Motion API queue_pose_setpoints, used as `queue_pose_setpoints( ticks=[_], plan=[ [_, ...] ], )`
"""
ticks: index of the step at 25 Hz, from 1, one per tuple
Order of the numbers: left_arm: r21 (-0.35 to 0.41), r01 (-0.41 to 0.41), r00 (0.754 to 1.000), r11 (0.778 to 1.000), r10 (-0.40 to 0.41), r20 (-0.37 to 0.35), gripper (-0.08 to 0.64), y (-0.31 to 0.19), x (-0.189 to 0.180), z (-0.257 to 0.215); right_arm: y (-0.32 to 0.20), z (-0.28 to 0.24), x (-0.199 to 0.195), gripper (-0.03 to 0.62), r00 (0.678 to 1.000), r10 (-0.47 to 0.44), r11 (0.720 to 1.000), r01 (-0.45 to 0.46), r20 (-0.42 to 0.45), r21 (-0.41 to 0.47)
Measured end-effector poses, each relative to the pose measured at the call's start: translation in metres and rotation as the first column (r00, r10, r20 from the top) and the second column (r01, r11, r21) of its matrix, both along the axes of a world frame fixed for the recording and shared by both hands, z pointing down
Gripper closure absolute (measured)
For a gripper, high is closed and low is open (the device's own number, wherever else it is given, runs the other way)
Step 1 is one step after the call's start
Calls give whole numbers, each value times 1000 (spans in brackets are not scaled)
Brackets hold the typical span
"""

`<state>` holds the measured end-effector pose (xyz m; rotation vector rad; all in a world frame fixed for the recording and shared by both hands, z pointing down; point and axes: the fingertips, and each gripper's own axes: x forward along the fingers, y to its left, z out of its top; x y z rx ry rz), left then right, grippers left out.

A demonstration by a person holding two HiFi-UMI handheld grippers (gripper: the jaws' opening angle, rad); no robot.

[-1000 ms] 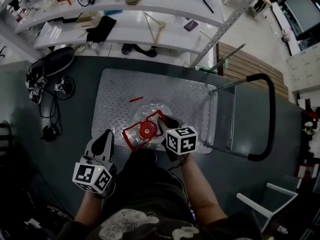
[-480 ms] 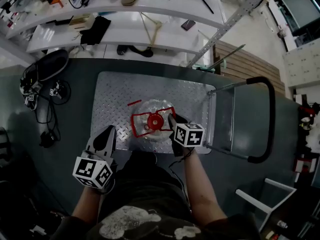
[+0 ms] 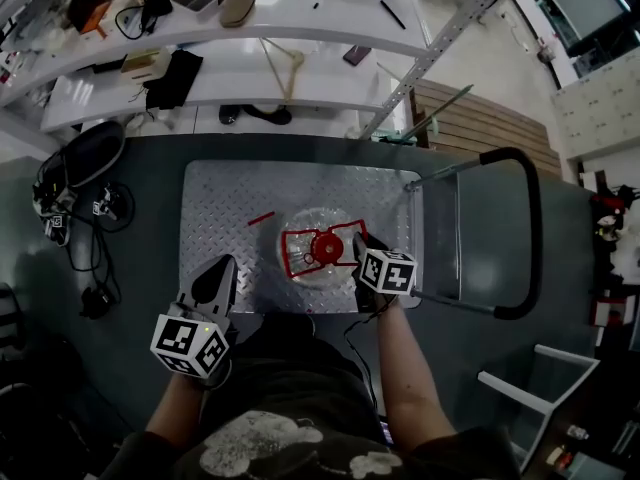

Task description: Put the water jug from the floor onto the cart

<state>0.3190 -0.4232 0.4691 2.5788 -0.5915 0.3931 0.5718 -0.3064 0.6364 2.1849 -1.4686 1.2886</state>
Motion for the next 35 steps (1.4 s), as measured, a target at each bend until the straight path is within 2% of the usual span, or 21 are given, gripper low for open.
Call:
queue_pose_setpoints(
  ticks=[4, 8, 13, 16, 18, 25, 30, 35],
  plan=[
    [6, -31, 999, 999, 31, -7, 551, -4, 9, -3, 2, 1, 7, 549, 1000, 31, 1000, -31, 2, 3],
    [22, -62, 998, 998, 62, -23, 552, -6, 17, -10, 9, -3, 12, 481, 997, 79, 996, -79, 3, 29],
    [34, -95, 994, 995, 96, -45, 551, -6, 27, -16, 28, -29, 22, 474, 985, 161, 984, -156, -60, 84],
    [28, -111, 992, 993, 113, -53, 551, -1, 30, -17, 48, -59, 29, 475, 958, 246, 965, -228, -149, 128],
    [37, -125, 990, 991, 127, -60, 551, 2, 33, -21, 57, -81, 32, 476, 939, 276, 955, -244, -207, 166],
    [83, -131, 987, 988, 138, -87, 551, 37, 34, -42, 70, -148, 20, 477, 934, 255, 931, -167, -250, 325],
    [126, -126, 986, 984, 137, -91, 552, 99, 31, -57, 98, -181, -18, 477, 943, 113, 931, 9, -312, 364],
    [153, -77, 990, 985, 93, -101, 552, 170, 12, -68, 150, -188, -54, 479, 957, 35, 911, 88, -287, 404]
  ],
)
